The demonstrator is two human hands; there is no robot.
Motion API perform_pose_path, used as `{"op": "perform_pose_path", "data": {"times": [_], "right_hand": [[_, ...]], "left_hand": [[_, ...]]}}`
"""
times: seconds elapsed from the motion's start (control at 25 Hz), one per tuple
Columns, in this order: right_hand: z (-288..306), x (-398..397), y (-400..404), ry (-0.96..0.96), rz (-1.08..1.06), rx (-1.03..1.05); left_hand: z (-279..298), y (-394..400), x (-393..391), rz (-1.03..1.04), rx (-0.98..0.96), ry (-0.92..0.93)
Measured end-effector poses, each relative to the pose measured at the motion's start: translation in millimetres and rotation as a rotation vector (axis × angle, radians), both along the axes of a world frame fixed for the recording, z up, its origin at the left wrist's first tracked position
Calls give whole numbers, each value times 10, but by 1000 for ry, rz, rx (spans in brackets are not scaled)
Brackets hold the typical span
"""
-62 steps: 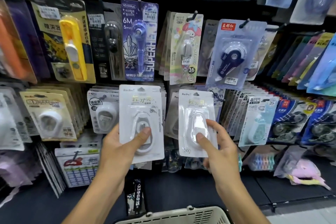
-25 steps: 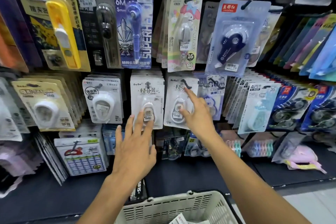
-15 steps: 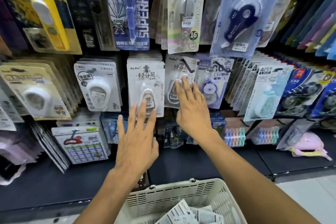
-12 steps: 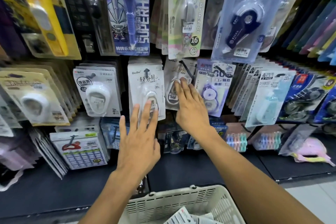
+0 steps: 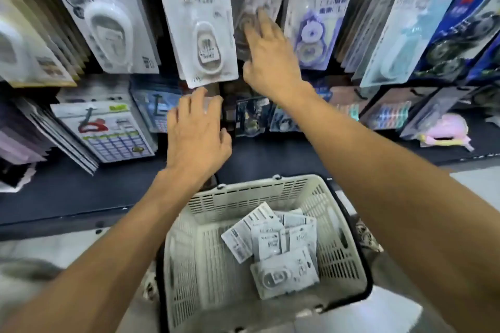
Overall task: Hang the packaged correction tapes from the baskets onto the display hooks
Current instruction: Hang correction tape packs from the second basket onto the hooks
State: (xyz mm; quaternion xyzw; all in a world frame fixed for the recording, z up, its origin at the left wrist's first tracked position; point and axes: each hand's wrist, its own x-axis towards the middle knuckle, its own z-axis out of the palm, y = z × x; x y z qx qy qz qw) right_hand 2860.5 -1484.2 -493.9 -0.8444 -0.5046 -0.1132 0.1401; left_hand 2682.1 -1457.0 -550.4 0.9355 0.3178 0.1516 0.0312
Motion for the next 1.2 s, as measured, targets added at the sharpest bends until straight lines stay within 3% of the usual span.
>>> {"op": "perform_pose_path", "data": {"times": [0.08, 0.12, 0.2, 0.28, 0.36, 0.44, 0.56, 0.68, 0.76, 0.84, 0.92, 0.96, 1.08, 1.2], "right_hand": [[-537, -213, -382, 80, 95, 164], [-927, -353, -691, 185, 119, 121], [-1711, -577, -1326, 430, 91, -317], [-2357, -599, -1811, 544, 34, -783], [-2732, -481, -2055, 560, -53, -898], [-2941, -288, -2148, 582, -144, -856], [-3139, -38, -2188, 522, -107, -875], [-3215, 107, -2146, 581, -72, -879], [-3249, 126, -2123, 894, -152, -662], [-3272, 29, -2140, 1419, -336, -249], [-3309, -178, -2214, 1672, -541, 58], [-3313, -304, -2255, 1734, -597, 94], [-3345, -544, -2411, 1752, -590, -89], [-3331, -507, -2535, 1879, -474, -137]], "left_hand": [[-339, -132, -26, -155, -221, 225], [-566, -201, -48, -242, -358, 426], [-1060, -342, -151, -346, -603, 793], [-1573, -470, -285, -286, -769, 949], [-2019, -603, -434, -195, -861, 981], [-2420, -724, -511, -114, -967, 934], [-2827, -892, -484, 45, -1136, 726], [-3128, -1171, -362, 157, -1437, 507], [-3292, -1323, -328, 253, -1565, 351], [-3409, -1367, -326, 323, -1669, 248], [-3484, -1337, -345, 403, -1741, 193], [-3494, -1313, -347, 443, -1758, 167], [-3474, -1311, -313, 424, -1794, 141], [-3440, -1362, -299, 370, -1753, 188]]}}
